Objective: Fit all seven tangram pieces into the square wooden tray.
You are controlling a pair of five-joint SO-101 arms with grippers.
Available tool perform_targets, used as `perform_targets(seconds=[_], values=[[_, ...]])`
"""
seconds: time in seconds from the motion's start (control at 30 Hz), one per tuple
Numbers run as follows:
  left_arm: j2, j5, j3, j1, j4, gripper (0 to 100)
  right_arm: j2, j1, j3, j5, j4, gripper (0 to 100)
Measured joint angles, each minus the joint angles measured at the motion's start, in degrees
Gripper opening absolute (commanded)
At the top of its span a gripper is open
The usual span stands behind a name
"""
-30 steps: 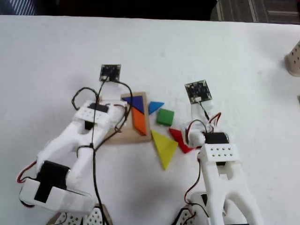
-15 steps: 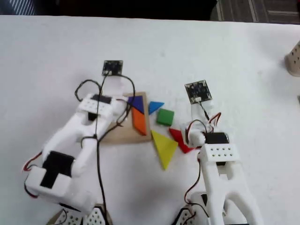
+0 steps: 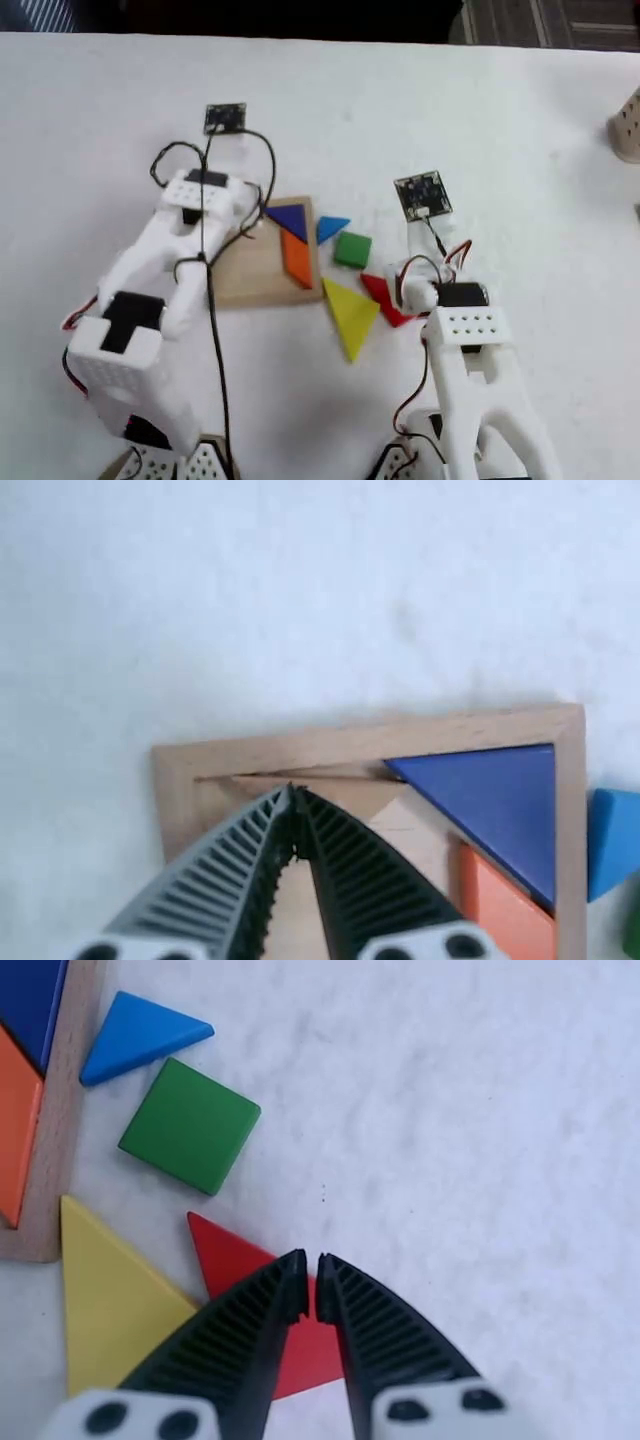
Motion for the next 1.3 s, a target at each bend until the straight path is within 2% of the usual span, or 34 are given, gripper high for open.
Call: perform_targets(seconds=[0.6, 0.7, 0.93, 1.1, 1.3], values=[[5.4, 0.0, -7.2, -3.5, 0.1, 2, 0.0, 0.0, 0.0, 0.0, 0.0, 2.7], [4.3, 0.0, -7.3, -3.5, 3.3, 2, 0.0, 0.0, 0.0, 0.0, 0.0, 2.7], [-3.4, 0.0, 0.5, -3.6, 3.9, 2, 0.0, 0.0, 0.0, 0.0, 0.0, 2.7], [-9.4, -0.1, 8.9, 1.1, 0.2, 2, 0.0, 0.0, 0.0, 0.0, 0.0, 2.7], [-14.6, -6.4, 18.4, 8.9, -7.3, 2, 0.0, 0.0, 0.0, 0.0, 0.0, 2.7]])
